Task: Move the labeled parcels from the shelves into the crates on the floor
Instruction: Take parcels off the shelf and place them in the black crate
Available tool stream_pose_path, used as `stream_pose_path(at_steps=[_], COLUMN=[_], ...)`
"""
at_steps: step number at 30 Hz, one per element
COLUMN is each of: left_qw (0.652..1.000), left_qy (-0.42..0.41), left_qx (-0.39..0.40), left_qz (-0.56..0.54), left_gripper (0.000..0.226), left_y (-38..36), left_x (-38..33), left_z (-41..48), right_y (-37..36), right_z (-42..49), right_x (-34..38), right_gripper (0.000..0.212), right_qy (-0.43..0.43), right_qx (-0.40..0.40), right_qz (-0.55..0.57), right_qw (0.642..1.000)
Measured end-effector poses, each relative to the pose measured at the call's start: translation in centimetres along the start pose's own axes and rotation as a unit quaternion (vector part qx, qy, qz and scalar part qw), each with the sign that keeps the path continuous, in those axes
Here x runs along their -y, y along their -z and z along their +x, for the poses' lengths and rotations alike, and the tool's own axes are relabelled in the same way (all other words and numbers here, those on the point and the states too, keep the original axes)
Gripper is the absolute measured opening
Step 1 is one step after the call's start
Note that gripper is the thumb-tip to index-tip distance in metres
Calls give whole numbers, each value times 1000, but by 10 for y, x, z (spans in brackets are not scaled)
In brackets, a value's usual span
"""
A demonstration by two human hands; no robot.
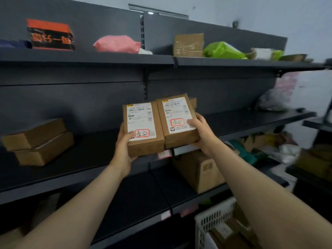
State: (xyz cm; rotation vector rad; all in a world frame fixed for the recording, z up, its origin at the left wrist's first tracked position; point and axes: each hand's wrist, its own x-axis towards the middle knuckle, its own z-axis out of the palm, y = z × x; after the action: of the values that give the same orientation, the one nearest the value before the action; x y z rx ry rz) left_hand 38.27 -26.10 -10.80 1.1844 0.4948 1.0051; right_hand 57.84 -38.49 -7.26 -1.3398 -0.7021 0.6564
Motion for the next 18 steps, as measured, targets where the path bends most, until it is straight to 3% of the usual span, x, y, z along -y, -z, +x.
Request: stream_pose_path(at_steps=[6, 8, 15, 18], left_qw=[981, 960, 834, 776], left_qy=[126, 180, 395, 449], left_qx=[142, 206, 346, 401], left_qz=[34, 55, 171, 190], left_gripper=[42, 44, 57, 64], left_y=[-123, -168, -313, -364], left_x=[61, 90, 218, 273], left_z=[-31, -47, -135, -181], right_y=[152, 208, 383, 447], right_z=[-78, -113, -249, -304], right_x=[-19, -28, -83, -116], right_gripper=[34, 39, 35, 37], right_qy=[-57, -86, -205, -261], right_qx=[-141, -184, -347, -389], right_qz=[-3, -12, -31, -14], right_qw=[988, 979, 915, 883])
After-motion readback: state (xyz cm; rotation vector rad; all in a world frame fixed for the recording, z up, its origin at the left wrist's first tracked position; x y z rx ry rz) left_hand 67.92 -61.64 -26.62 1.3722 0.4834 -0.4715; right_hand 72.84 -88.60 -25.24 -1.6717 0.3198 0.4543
